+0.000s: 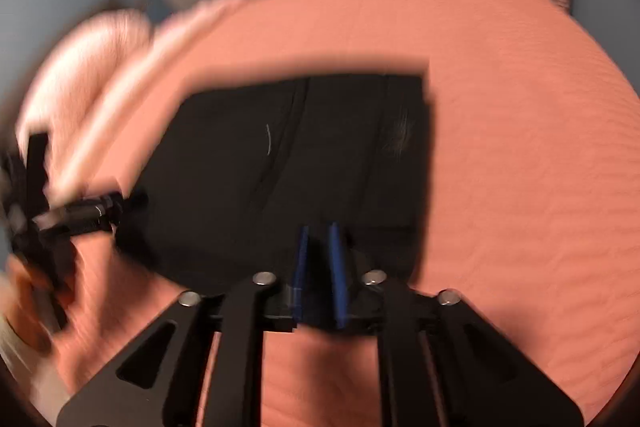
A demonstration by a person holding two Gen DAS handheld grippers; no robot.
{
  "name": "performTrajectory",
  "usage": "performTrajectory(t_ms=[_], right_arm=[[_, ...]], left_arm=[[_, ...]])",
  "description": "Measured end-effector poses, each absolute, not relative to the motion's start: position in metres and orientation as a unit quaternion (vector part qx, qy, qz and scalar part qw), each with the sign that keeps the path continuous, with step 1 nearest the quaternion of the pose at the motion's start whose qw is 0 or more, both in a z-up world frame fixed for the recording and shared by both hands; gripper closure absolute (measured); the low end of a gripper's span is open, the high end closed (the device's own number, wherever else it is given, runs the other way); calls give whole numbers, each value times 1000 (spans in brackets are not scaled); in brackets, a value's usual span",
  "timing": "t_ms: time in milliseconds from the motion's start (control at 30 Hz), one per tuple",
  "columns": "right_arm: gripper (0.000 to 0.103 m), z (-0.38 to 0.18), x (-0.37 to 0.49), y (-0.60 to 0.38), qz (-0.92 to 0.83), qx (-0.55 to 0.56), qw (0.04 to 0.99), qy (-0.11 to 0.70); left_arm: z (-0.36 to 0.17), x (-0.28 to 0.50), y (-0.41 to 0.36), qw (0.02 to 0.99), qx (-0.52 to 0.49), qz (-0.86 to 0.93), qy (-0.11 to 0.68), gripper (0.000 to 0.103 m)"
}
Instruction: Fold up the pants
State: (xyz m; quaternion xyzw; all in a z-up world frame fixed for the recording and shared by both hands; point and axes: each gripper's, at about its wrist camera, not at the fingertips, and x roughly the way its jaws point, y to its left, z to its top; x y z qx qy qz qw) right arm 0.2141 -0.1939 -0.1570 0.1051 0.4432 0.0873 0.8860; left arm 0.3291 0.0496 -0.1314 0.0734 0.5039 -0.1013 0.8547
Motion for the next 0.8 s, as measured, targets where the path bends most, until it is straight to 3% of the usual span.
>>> performTrajectory(t_ms=[67, 167, 267, 367, 467, 633, 800], right_arm=[[90, -155, 205, -208, 58, 150, 878, 450], [89, -134, 193, -191, 74, 119, 904, 405], [56, -172, 216, -191, 53, 96, 872, 477], [54, -171, 194, -219, 49, 168, 869, 464], [9, -163, 175, -255, 74, 257, 874, 406], [9, -200, 221, -268, 129, 400, 817, 395], [10, -196, 269, -209, 131, 373, 827, 399]], left_arm=[[-129, 318, 67, 858, 34, -95, 503, 12], [-108, 302, 84, 868, 3, -68, 492, 14], [-131, 307, 70, 847, 50, -63, 525, 13], [-119, 297, 94, 846, -11, -86, 525, 14], [-103, 297, 116, 851, -101, -140, 496, 7], [-134, 333, 118, 804, -210, -183, 526, 7], [-148, 339, 101, 818, -155, -183, 523, 6]])
